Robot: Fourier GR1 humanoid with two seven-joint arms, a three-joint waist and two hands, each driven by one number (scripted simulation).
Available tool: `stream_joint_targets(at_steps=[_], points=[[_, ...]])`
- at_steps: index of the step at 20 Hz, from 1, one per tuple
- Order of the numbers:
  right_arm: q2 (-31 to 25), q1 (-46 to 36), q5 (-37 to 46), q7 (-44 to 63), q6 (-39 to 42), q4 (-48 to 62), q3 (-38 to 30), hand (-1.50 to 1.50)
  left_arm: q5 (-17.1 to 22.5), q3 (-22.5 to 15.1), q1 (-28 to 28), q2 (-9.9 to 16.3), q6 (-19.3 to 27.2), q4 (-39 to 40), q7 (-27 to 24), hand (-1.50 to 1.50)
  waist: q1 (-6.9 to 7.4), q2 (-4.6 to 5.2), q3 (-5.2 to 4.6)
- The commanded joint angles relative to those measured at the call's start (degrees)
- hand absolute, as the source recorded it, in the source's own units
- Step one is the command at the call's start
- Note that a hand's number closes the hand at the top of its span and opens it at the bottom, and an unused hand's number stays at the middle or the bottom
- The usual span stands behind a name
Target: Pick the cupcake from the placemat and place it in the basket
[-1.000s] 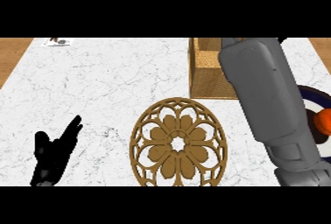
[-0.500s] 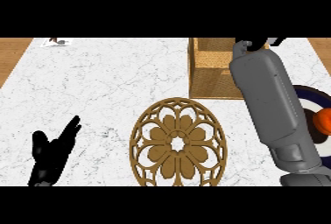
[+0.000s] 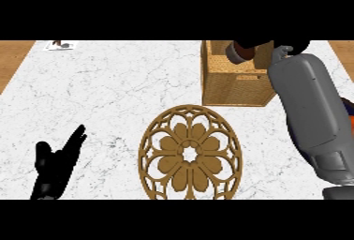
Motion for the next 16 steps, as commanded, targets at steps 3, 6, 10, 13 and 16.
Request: stream_joint_targets(at_steps=[3, 6, 10, 13, 16], points=[[-0.43, 0.97, -0.06, 0.2, 0.02, -4.42, -0.19, -1.5, 0.29, 0.43, 1.8, -0.91, -1.4, 6.45, 0.0, 0.0, -0.42, 0.26, -0.73], [-2.6, 3.02, -2.95, -0.9, 0.5, -8.43, -2.91, -1.5, 1.17, 2.0, 1.24, 0.72, -2.16, 4.27, 2.11, 0.0, -0.61, 0.18, -0.7], [-3.79, 6.98, -4.75, -0.47, -3.09, -11.35, -6.73, -1.5, 0.33, 0.84, 1.63, -0.74, -1.22, 3.44, 2.92, 0.0, -0.95, 0.2, -0.68], [-6.58, 7.58, -5.07, 3.72, 0.2, -17.64, -7.57, -1.5, 0.26, 1.22, 2.63, -1.16, -0.95, 2.98, 2.26, 0.0, -1.23, -0.04, -0.71], [-9.67, 14.71, -8.26, 3.61, 3.12, -23.1, -10.38, -1.5, 0.06, 1.86, 2.91, -1.42, -0.99, 4.87, 0.42, 0.0, -2.13, -0.15, -0.7]])
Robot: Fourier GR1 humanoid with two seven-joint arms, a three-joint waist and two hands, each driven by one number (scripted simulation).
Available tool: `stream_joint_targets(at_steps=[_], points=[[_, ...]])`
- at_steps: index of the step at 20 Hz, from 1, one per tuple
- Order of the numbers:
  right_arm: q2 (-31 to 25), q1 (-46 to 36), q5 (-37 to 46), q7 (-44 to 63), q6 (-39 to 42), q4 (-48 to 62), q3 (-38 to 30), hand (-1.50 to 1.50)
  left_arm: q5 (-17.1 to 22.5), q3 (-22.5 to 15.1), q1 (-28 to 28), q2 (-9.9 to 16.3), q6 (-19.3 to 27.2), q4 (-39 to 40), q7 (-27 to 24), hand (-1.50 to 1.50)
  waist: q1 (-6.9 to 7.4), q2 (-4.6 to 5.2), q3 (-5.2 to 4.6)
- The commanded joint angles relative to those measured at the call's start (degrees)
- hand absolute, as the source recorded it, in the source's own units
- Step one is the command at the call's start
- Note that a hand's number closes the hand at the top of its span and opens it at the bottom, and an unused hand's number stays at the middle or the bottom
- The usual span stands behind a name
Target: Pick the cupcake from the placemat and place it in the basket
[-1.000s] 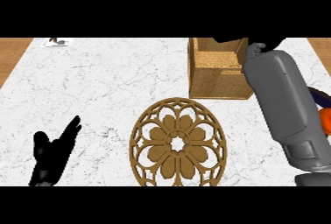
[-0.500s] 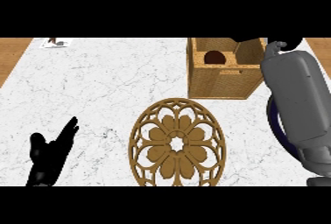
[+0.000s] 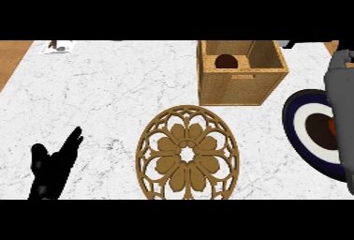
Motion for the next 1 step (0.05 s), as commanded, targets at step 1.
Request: stream_joint_targets(at_steps=[1], points=[[-3.06, 7.52, -3.38, 2.26, 3.43, -9.87, -2.84, -1.5, 0.47, -0.14, 2.94, 0.28, -0.46, 0.05, 4.16, 0.0, -0.44, 0.27, -0.71]])
